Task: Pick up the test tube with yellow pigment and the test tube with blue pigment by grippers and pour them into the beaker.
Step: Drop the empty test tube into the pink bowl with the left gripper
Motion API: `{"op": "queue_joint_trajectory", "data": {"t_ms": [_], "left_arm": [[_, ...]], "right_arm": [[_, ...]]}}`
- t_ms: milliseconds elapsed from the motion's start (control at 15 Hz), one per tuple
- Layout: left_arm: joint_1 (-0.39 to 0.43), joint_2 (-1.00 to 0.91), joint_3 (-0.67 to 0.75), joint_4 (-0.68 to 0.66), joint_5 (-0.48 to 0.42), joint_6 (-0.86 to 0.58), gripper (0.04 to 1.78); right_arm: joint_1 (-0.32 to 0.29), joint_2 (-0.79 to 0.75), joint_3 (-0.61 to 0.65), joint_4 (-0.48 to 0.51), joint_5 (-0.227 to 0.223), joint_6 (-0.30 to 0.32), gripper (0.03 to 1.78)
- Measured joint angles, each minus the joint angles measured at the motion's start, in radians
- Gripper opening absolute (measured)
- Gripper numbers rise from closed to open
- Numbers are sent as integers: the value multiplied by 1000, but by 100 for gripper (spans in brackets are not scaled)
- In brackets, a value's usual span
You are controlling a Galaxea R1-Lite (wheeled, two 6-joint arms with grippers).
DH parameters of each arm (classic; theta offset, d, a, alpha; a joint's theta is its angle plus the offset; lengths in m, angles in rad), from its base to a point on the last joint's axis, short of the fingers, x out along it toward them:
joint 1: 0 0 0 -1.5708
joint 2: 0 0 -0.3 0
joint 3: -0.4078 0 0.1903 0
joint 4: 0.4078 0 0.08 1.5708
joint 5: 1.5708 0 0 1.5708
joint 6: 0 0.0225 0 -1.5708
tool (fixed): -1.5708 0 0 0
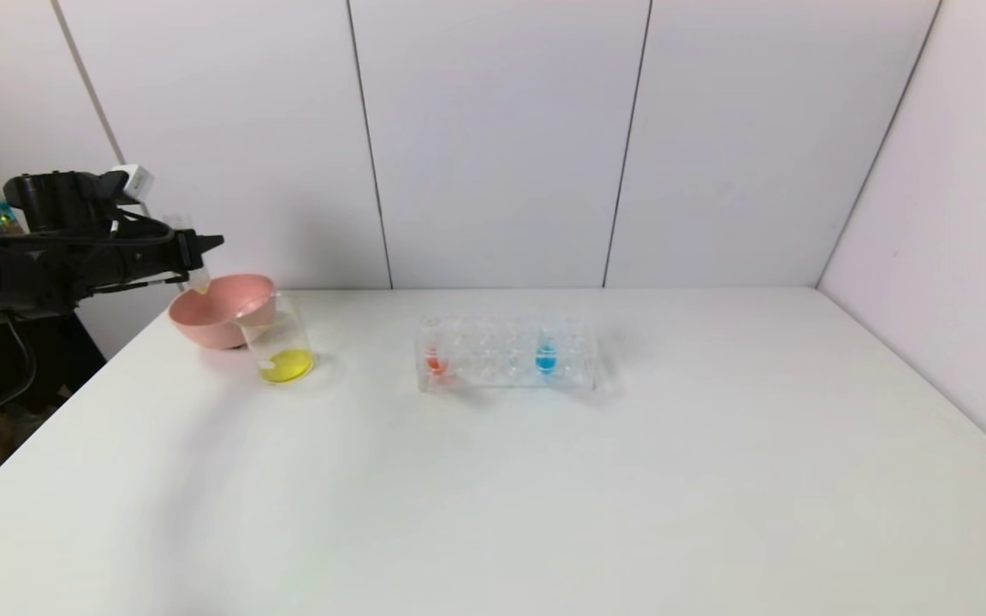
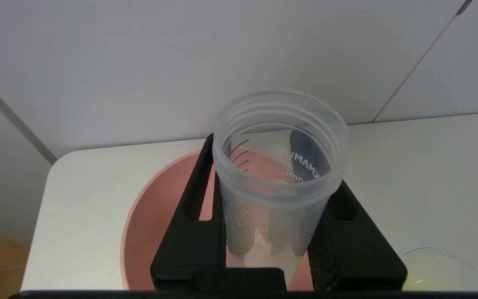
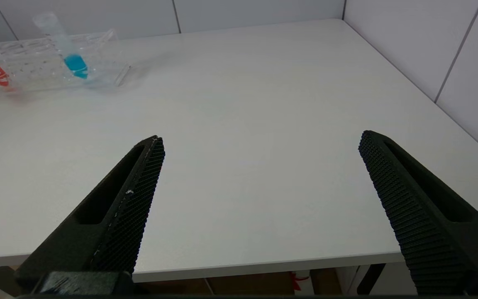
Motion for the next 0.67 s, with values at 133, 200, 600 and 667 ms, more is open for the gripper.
{"op": "queue_joint_trajectory", "data": {"t_ms": [133,200,600,667], "left_arm": [[-1,9,-3,0,-1,3,60],[0,11,-5,1,-1,5,67],[-1,4,-8,2,-1,4,150],[-1,-4,-7,2,-1,3,161]], "right_arm": [[0,0,0,0,0,0,171],[0,0,0,0,0,0,171],[0,0,0,0,0,0,171],[0,0,0,0,0,0,171]]}}
